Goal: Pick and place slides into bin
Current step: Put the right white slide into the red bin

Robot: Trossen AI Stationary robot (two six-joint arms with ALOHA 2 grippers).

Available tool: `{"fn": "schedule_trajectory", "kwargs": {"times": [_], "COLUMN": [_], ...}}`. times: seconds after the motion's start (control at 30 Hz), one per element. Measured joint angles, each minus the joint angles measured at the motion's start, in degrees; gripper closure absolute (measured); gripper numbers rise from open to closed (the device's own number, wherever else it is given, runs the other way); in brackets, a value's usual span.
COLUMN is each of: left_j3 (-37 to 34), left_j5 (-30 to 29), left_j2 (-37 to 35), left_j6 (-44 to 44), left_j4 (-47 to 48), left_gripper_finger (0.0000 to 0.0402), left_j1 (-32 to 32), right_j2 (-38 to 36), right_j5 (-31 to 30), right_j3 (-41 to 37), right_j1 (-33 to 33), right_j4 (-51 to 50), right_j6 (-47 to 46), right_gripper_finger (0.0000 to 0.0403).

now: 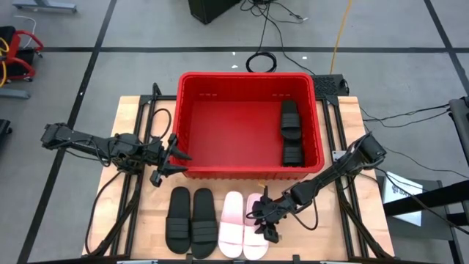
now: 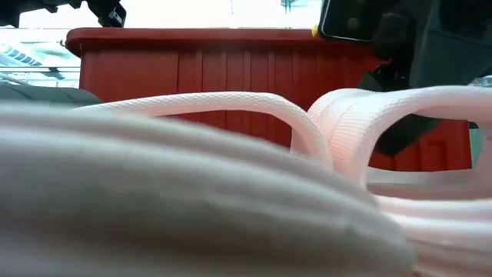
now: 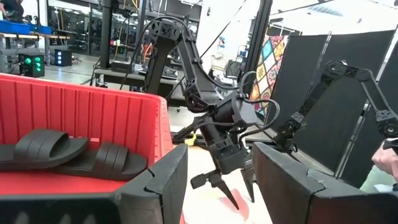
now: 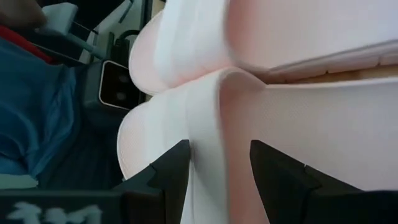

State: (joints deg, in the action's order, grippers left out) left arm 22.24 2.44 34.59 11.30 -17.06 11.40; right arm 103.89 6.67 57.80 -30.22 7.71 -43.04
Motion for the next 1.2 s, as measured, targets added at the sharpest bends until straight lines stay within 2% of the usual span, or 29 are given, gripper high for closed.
{"fn": "schedule_trajectory", "kwargs": {"times": [0.17,0.27,0.7,0.97,1.2], "left_j3": [0.00,0.00,0.00,0.00,0.00], "left_j5": [0.00,0.00,0.00,0.00,0.00], "left_j2": [0.00,0.00,0.00,0.00,0.00], "left_j6": [0.64,0.69,0.76,0.75,0.74], "left_j4": [0.00,-0.01,0.02,0.03,0.05], "left_gripper_finger": [0.0217,0.0217,0.0218,0.0217,0.0218], "left_j1": [-0.01,0.00,0.00,0.00,0.00], "right_j2": [1.06,1.08,1.06,1.01,1.01], "right_j5": [2.20,2.35,2.78,7.52,15.09], "right_j3": [0.04,0.04,0.04,0.07,0.04], "right_j1": [-0.18,-0.18,-0.18,0.36,2.04], "right_j4": [2.38,2.99,4.37,3.45,2.78], "right_j6": [0.08,0.86,5.31,6.72,7.47], "right_gripper_finger": [0.0246,0.0261,0.0395,0.0390,0.0393]}}
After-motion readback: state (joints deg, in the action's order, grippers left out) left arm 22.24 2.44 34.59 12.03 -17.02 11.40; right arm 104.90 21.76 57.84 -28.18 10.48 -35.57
